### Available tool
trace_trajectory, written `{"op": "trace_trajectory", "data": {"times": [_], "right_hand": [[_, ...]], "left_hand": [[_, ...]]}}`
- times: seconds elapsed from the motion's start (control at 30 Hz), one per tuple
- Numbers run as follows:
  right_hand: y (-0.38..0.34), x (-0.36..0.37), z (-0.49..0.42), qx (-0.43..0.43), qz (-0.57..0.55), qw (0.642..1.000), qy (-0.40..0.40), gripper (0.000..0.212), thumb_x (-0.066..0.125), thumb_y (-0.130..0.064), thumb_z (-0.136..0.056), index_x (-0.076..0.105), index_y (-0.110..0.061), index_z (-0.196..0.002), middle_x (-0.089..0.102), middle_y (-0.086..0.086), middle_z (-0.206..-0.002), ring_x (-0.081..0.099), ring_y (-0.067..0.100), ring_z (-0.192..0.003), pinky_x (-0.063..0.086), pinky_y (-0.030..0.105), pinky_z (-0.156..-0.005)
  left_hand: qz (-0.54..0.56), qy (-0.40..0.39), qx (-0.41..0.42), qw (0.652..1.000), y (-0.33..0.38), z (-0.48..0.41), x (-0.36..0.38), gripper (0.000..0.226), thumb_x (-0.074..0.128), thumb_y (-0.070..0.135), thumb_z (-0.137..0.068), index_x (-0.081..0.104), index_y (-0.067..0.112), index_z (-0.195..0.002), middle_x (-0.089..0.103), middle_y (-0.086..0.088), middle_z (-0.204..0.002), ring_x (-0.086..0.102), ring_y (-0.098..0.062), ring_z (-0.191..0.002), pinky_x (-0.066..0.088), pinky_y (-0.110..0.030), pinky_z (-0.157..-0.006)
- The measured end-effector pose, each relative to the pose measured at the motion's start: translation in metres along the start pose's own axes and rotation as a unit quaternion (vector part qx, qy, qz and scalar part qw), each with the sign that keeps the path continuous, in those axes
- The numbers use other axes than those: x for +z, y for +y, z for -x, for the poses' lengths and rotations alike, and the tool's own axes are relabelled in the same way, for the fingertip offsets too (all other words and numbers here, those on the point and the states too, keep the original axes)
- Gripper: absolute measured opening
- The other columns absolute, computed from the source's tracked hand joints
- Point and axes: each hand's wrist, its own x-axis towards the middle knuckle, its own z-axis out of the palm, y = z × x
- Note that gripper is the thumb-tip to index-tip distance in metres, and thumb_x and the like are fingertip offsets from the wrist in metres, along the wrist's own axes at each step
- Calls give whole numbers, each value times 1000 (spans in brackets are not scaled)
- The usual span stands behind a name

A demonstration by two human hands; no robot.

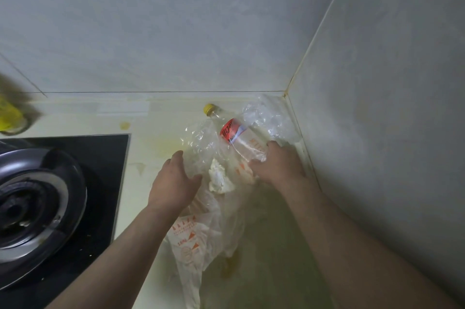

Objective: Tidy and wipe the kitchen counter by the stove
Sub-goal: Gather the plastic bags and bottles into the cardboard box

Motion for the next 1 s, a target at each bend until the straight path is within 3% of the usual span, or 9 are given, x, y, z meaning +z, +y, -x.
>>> {"op": "trace_trajectory", "data": {"times": [0.17,0.4,0.63,0.8,1.0], "right_hand": [[-3,0,1,7,-55,998,13,41,67,-40,-64,55,-22,-99,59,0,-83,63,27,-79,58,35,-68],[0,-10,17,8,-144,989,40,28,66,-39,-72,54,-22,-91,56,-8,-77,59,19,-74,46,30,-61],[-6,-28,55,5,-200,978,54,27,67,-39,-72,54,-26,-92,56,-9,-75,58,17,-71,53,35,-69],[-8,-38,77,13,-221,973,64,31,67,-42,-70,57,-30,-95,59,-10,-78,60,15,-73,54,34,-71],[-10,-50,99,18,-256,964,69,27,66,-43,-66,57,-30,-88,64,-9,-77,63,14,-66,55,35,-64]], "left_hand": [[69,7,-3,998,-3,-2,-2,62,66,20,-87,40,16,-144,58,-5,-123,58,-23,-107,49,-35,-90],[184,28,3,983,-7,3,-12,41,59,9,-90,54,18,-129,57,7,-90,57,-10,-68,42,-15,-54],[292,14,13,956,-11,13,-26,32,57,-1,-87,62,22,-110,64,-8,-90,59,-22,-65,50,-31,-60],[375,29,-5,926,-10,25,-39,40,54,-10,-84,66,27,-95,65,11,-72,63,-13,-63,58,-35,-68],[449,23,-37,892,-12,35,-55,36,54,-12,-84,66,13,-108,66,-16,-97,64,-20,-72,61,-41,-74]]}}
